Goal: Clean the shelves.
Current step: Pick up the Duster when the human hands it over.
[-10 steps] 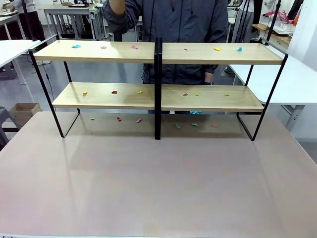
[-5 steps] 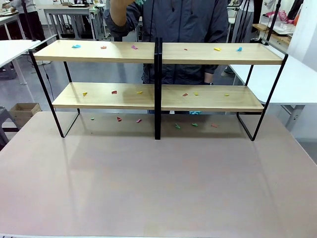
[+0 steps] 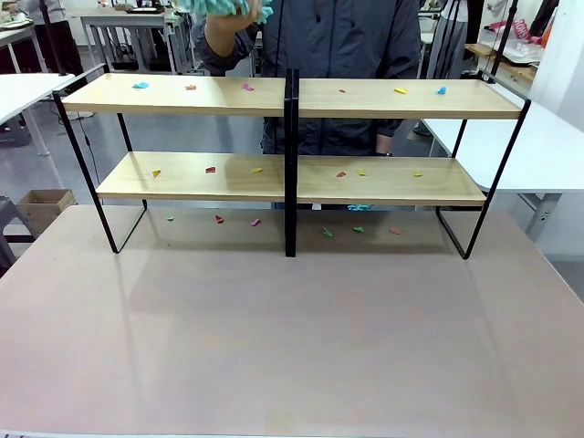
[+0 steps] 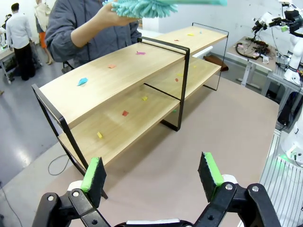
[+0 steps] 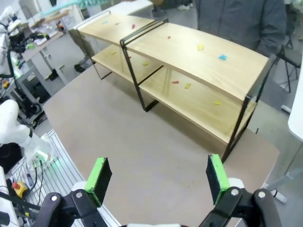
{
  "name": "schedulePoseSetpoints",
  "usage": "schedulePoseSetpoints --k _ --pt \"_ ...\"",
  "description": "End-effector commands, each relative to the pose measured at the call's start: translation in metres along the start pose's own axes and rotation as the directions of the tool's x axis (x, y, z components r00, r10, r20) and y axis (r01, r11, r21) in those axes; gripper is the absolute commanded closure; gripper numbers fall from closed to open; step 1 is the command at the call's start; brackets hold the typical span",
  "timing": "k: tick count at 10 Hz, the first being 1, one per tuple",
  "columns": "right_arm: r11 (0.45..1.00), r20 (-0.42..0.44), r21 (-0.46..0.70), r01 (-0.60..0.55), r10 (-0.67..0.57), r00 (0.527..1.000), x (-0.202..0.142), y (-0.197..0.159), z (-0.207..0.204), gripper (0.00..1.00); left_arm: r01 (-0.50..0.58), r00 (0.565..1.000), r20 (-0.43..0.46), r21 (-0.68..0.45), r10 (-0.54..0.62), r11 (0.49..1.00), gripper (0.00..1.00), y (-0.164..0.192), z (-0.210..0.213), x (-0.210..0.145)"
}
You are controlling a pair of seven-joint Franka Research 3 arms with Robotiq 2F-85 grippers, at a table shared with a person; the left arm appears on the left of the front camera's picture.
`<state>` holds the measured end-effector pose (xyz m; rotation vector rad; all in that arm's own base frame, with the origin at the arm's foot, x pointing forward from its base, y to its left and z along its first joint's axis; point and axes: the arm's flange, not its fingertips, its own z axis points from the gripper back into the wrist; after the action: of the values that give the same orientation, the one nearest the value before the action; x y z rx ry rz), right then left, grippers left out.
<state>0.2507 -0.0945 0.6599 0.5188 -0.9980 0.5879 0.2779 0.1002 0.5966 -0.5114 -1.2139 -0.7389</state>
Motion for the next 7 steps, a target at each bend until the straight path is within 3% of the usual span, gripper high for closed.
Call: schedulePoseSetpoints --k 1,4,7 --pt "0.999 0.042 -0.038 0.033 -0.032 0.999 -0.0071 -0.009 -0.003 0.0 0.013 1.0 0.004 -0.006 -0.013 1.0 0.0 -0.0004 -0.0017 0.0009" --pt "0.998 0.064 -0.061 0.026 -0.022 0.998 -0.0125 -0.0117 0.0 0.0 0.013 1.0 0.004 -0.006 -0.013 1.0 0.0 -0.0004 -0.0017 0.0009" --pt "0.998 0.028 -0.049 0.033 -0.032 0.999 -0.0069 -0.0107 0.0056 0.0 0.013 1.0 0.004 -0.006 -0.013 1.0 0.0 -0.0004 -0.0017 0.0009"
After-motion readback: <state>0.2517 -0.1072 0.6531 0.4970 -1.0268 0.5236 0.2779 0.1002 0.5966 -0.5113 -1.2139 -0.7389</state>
